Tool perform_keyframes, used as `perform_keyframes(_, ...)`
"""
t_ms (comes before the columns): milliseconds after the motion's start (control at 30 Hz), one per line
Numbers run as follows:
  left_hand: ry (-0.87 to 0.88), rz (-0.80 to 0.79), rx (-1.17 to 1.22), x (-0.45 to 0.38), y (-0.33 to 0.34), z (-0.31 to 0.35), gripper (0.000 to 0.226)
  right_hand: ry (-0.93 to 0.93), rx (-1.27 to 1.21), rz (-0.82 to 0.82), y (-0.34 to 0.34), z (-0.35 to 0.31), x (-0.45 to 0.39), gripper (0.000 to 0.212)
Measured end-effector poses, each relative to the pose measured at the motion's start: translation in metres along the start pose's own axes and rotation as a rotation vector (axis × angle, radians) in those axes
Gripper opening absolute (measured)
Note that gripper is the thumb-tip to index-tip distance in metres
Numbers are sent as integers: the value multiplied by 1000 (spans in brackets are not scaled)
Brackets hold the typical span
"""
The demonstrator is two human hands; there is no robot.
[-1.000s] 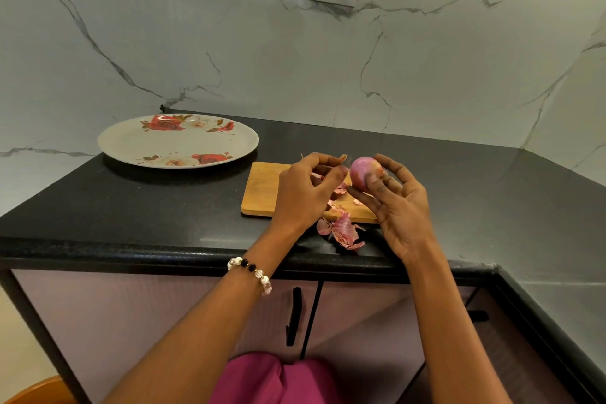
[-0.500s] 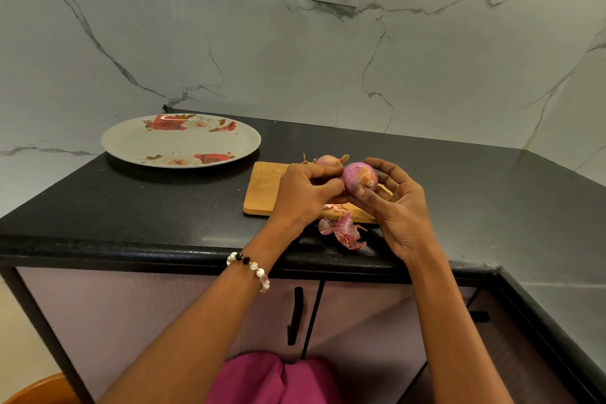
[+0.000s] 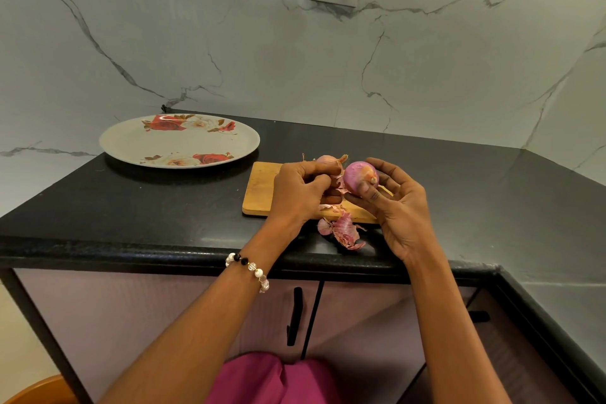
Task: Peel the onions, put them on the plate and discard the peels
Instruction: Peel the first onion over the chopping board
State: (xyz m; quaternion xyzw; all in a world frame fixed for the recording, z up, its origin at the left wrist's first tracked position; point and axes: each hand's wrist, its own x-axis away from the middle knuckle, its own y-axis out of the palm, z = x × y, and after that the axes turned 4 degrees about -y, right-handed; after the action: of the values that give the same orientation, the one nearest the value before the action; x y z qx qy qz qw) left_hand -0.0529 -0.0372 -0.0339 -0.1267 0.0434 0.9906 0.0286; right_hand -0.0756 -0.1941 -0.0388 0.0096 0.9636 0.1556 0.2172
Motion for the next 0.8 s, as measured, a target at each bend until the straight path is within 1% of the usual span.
perform_keyframes(167,3,39,25,1,1,2,16,-4,12,14,0,0,0,45)
perform_keyframes(300,49,-39,-27,3,1,2,23,-4,28,2,1,-1,1,47)
perform_keyframes(367,65,-38,-52,3,0,2,24,1,7,1,0,-1,1,46)
perform_keyframes(500,62,12,-55,2,-1,2,19,24,-74,5,0,-1,0,42)
perform_keyframes(667,125,108,-212,-2,-1,-4,13,36,-153,59,-1,-3,-1,28)
perform_keyframes(800,154,123,-288,-4,0,-5,14,62,-128,90,-1,-2,-2,26)
